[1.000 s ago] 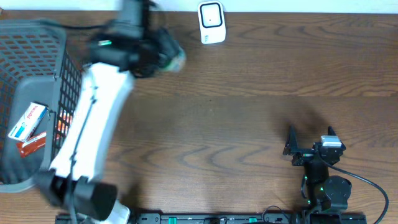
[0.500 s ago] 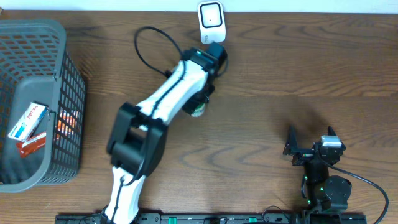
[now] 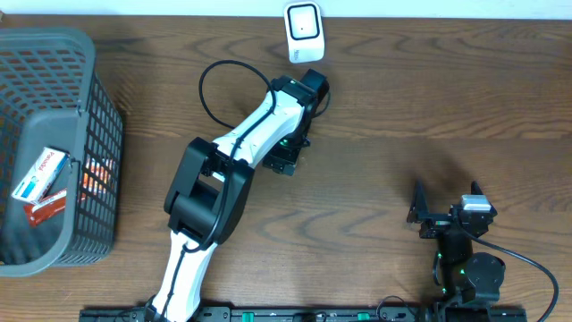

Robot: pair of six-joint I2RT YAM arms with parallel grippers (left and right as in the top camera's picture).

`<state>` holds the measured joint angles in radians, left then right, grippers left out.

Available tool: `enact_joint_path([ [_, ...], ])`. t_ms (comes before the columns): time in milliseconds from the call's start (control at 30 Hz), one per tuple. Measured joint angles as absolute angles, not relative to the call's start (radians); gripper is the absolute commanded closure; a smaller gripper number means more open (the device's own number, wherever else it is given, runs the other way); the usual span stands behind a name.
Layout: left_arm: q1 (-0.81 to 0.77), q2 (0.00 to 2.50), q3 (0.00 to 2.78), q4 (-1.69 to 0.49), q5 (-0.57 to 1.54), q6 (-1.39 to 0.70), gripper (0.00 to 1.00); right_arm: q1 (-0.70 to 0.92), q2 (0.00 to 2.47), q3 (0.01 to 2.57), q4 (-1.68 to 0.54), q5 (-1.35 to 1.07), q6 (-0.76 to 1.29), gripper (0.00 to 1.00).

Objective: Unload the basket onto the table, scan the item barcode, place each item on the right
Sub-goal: 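Carry the jar with the left gripper and set it on the table center, then reach the left gripper into the basket and grasp the orange packet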

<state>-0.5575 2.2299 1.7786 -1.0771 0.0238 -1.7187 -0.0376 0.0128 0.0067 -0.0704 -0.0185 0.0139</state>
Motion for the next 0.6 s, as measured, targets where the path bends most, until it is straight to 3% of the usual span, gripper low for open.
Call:
enact_joint_path([
  [233,-0.554,1.951,1.772,-1.187,-0.122,-1.622,0.06,-0.038,0.013,0.007,-0.071,-0.019,0.014,0.01],
  [400,-0.513,1.587,1.778,-1.118,-0.298,-1.353,0.06,-0.038,0.013,0.007,-0.07,-0.019,0.014,0.01],
  [533,-0.334,1.36,1.785,-1.076,-0.422,-1.131,0.06,-0.038,0.013,0.007,-0.07,-0.018,0.014,0.01],
  [600,-0.126,1.269,1.787,-1.078,-0.456,-1.04,0.05,-0.038,0.013,0.007,-0.07,-0.019,0.014,0.01],
])
